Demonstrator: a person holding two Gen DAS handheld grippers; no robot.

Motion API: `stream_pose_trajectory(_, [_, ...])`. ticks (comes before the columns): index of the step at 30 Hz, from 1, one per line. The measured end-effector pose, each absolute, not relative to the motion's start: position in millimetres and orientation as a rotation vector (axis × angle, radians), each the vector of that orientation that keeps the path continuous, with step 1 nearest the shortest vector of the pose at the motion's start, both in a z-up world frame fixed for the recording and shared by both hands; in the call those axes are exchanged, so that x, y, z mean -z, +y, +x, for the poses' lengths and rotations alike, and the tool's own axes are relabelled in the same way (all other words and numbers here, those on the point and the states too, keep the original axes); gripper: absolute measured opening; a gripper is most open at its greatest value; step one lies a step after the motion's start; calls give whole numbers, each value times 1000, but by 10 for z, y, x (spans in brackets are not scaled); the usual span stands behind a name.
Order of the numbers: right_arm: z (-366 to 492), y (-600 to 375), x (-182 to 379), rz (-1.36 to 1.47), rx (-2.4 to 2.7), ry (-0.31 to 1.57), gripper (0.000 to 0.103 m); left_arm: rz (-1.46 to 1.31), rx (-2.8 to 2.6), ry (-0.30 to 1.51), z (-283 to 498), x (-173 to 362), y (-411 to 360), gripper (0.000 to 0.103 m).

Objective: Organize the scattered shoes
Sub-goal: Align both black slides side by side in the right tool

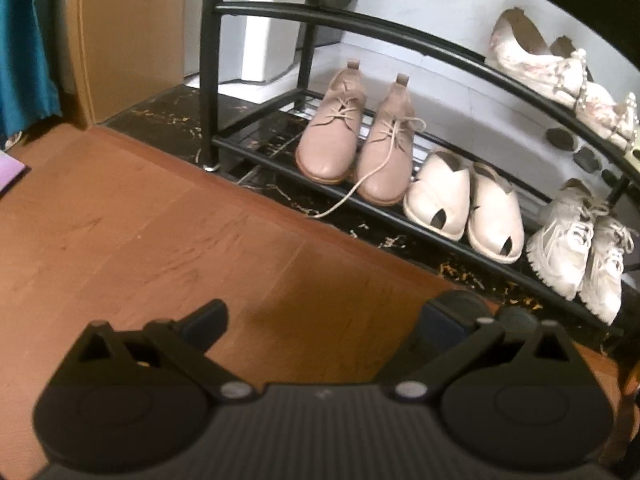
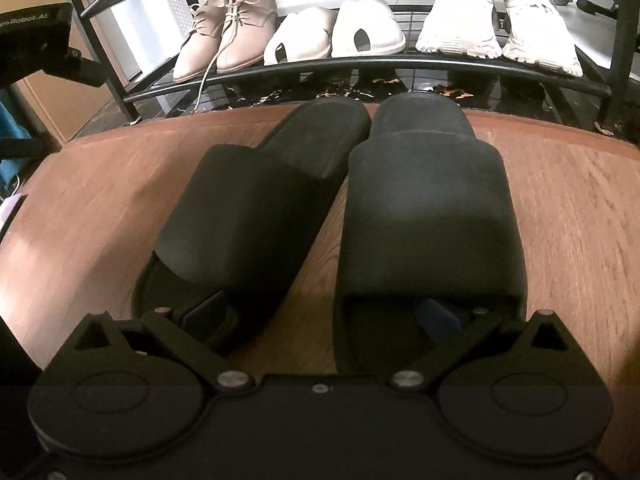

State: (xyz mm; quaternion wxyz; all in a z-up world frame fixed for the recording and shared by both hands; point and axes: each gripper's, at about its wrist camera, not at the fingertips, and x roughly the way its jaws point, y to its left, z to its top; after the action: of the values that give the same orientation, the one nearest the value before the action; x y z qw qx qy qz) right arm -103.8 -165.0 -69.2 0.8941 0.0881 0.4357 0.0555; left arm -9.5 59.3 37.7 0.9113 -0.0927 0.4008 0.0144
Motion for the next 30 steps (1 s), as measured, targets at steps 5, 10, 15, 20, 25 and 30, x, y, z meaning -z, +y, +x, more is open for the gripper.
stream_pose_trajectory(5, [-991,-1562,695,121,-142,899,102,-182,-22,828,-91,-372,591,102])
stream_pose_trajectory(10, [-947,-1391,714,8,-172,887,102,-182,-17,839,-74,-354,586,102])
stream_pose_trajectory(15, [-884,-1314,751,-52,-171,859,102,-182,-12,850,-56,-336,579,102])
stream_pose_trajectory(20, [-854,-1318,802,-60,-150,838,103,-185,-6,868,-28,-306,573,102])
stream_pose_trajectory(25, [-835,-1332,820,-68,-139,814,103,-189,-6,873,-21,-292,579,102])
stream_pose_trajectory(30, [-827,-1438,817,-26,-97,750,102,-189,-1,879,-3,-275,573,102])
